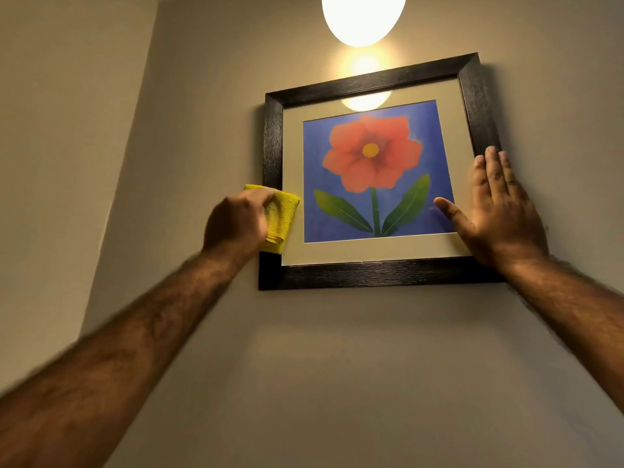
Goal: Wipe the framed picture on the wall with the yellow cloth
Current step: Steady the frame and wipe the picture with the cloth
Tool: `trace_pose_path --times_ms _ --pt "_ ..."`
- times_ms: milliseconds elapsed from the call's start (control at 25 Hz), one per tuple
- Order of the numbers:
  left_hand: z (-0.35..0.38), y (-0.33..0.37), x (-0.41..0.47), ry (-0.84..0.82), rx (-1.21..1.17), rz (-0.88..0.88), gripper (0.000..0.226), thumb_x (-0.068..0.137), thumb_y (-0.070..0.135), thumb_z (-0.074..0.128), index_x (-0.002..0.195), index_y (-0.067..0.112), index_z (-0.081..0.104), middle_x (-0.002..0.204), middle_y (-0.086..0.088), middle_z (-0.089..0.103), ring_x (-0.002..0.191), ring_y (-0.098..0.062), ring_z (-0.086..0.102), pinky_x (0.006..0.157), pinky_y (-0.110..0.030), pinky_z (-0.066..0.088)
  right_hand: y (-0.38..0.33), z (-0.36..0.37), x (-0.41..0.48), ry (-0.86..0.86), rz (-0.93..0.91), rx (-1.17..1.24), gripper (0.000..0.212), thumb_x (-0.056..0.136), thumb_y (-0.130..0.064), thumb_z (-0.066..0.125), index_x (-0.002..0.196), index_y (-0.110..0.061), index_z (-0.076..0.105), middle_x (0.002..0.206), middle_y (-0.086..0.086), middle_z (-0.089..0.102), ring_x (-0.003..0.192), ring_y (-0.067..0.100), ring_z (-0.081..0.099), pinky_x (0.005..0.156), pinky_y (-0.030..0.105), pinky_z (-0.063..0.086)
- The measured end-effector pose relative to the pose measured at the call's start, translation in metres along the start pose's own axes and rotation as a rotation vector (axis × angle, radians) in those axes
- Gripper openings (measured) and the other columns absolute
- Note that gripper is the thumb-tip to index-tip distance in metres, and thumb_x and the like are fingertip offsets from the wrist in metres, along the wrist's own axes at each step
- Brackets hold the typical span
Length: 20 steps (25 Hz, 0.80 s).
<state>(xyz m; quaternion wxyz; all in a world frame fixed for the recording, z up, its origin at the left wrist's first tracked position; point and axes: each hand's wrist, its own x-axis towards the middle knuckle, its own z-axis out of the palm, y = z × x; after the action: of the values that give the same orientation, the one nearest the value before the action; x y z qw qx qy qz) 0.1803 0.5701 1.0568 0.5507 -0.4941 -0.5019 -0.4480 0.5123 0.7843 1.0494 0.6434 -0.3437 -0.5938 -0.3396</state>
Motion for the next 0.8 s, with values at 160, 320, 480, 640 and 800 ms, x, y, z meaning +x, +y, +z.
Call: trace_pose_path --times_ms 160,320,480,640,800 --pt "-0.010 -0.007 0.034 -0.155 -0.015 -0.011 0.040 0.083 0.003 0.073 0.118 0.023 0.071 0.106 -0.009 0.074 0.093 -0.029 0.071 0.087 -0.043 0.060 0.002 0.002 0.000 0.005 -0.001 -0.002 0.100 0.093 -0.078 0.021 0.161 -0.004 0.012 0.172 0.014 0.008 0.160 0.026 0.008 0.128 0.041 0.015" --pt "-0.011 -0.021 0.054 -0.199 0.032 -0.212 0.066 0.074 0.026 0.087 0.135 0.024 0.061 0.130 -0.012 0.065 0.113 -0.030 0.062 0.095 -0.041 0.054 0.003 0.004 0.001 0.019 -0.010 0.005 0.100 0.093 -0.077 0.021 0.160 -0.003 0.012 0.171 0.014 0.009 0.159 0.027 0.008 0.128 0.041 0.016" --pt "-0.012 -0.031 0.055 -0.271 -0.199 -0.397 0.042 0.072 0.032 0.088 0.110 0.017 0.075 0.110 -0.010 0.076 0.094 -0.021 0.065 0.080 -0.031 0.052 0.003 0.003 -0.001 0.024 -0.018 0.015 0.099 0.094 -0.075 0.025 0.160 -0.003 0.013 0.171 0.015 0.009 0.159 0.027 0.008 0.128 0.041 0.016" --pt "-0.013 -0.031 0.041 -0.204 -0.322 -0.434 0.034 0.072 0.031 0.088 0.101 0.018 0.075 0.101 -0.007 0.075 0.092 -0.023 0.068 0.084 -0.038 0.060 0.002 0.000 0.001 -0.007 -0.011 0.018 0.100 0.093 -0.076 0.026 0.160 -0.003 0.012 0.171 0.015 0.008 0.159 0.028 0.007 0.128 0.042 0.014" --pt "-0.028 -0.043 0.031 -0.178 -0.501 -0.539 0.032 0.073 0.025 0.088 0.101 0.017 0.074 0.101 -0.010 0.075 0.101 -0.031 0.072 0.089 -0.047 0.061 -0.003 -0.006 0.000 -0.044 0.027 0.026 0.102 0.091 -0.077 0.025 0.160 -0.002 0.014 0.171 0.016 0.010 0.159 0.029 0.009 0.128 0.048 0.013"
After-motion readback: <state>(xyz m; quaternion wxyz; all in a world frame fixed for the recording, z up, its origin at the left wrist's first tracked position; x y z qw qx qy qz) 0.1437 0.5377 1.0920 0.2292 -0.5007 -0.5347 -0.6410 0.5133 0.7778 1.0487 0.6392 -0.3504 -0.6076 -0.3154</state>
